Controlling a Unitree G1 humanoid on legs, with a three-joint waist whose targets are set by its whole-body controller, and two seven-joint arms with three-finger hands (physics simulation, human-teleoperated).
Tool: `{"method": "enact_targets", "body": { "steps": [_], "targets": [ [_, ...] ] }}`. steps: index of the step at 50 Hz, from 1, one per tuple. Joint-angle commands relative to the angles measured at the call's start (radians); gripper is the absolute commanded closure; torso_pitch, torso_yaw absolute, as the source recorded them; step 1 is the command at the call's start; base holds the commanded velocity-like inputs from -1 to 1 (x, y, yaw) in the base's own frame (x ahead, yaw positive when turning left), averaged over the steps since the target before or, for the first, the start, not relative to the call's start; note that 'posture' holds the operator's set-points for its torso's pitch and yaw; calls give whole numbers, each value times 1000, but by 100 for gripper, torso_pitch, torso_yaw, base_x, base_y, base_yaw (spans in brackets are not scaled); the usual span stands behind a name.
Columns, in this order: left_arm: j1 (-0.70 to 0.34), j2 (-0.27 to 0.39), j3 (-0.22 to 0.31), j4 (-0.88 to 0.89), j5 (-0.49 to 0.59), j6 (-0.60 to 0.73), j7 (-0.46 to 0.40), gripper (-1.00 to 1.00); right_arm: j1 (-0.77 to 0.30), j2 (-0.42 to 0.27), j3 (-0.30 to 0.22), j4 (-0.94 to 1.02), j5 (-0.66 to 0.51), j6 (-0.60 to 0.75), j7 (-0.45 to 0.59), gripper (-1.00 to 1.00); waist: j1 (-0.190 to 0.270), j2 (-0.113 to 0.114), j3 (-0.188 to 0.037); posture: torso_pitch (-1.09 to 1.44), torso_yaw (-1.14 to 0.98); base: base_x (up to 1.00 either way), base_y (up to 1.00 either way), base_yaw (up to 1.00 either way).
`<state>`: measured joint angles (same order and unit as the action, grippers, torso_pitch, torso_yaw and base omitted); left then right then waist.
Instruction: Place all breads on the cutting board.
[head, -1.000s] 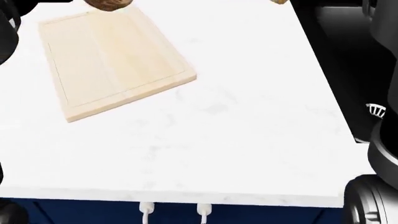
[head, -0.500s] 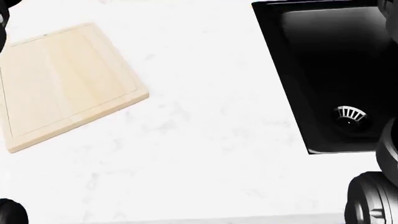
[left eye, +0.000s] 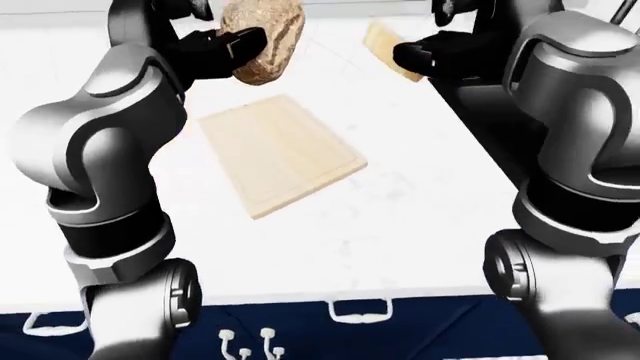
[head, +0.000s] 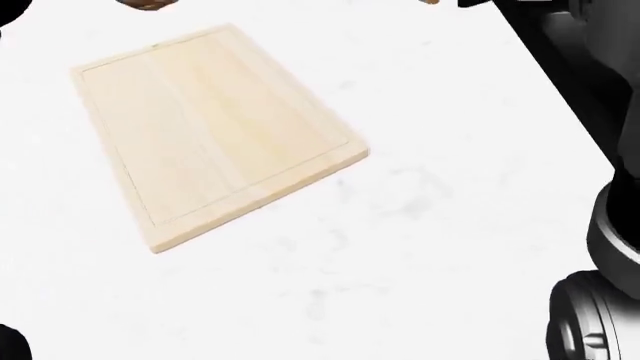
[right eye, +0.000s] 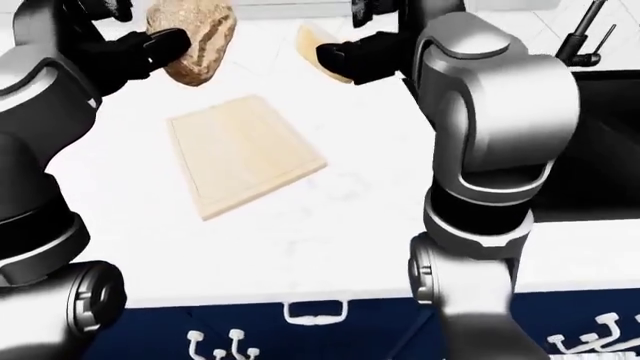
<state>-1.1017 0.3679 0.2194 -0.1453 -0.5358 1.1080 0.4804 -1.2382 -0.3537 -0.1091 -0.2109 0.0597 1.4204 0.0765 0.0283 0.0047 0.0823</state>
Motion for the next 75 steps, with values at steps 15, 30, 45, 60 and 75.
{"method": "enact_targets", "body": {
  "steps": [15,30,45,60,75],
  "targets": [
    [-55,5,-8,-64,-28,-15,-2,100,-34,-18,-40,-51,-23,-14,-15,100,-24,-46,-51,0,0,0,29,0],
    [-58,11,-8,-70,-36,-6,3,100,-27,-17,-41,-58,-18,-13,-17,100,-31,0,-39,0,0,0,47,0],
    [-77,6,-16,-47,-25,-17,-4,100,-17,-11,-33,-21,-17,-58,-18,100,-30,-14,-33,0,0,0,25,0],
    [-58,-3,-11,-75,-33,-3,1,100,4,42,31,77,-83,-181,43,100,-29,5,-46,0,0,0,0,0],
    [-48,-7,-14,-78,-43,-10,6,100,50,65,99,227,-283,-336,169,100,-31,7,-57,0,0,0,0,0]
  ]
}}
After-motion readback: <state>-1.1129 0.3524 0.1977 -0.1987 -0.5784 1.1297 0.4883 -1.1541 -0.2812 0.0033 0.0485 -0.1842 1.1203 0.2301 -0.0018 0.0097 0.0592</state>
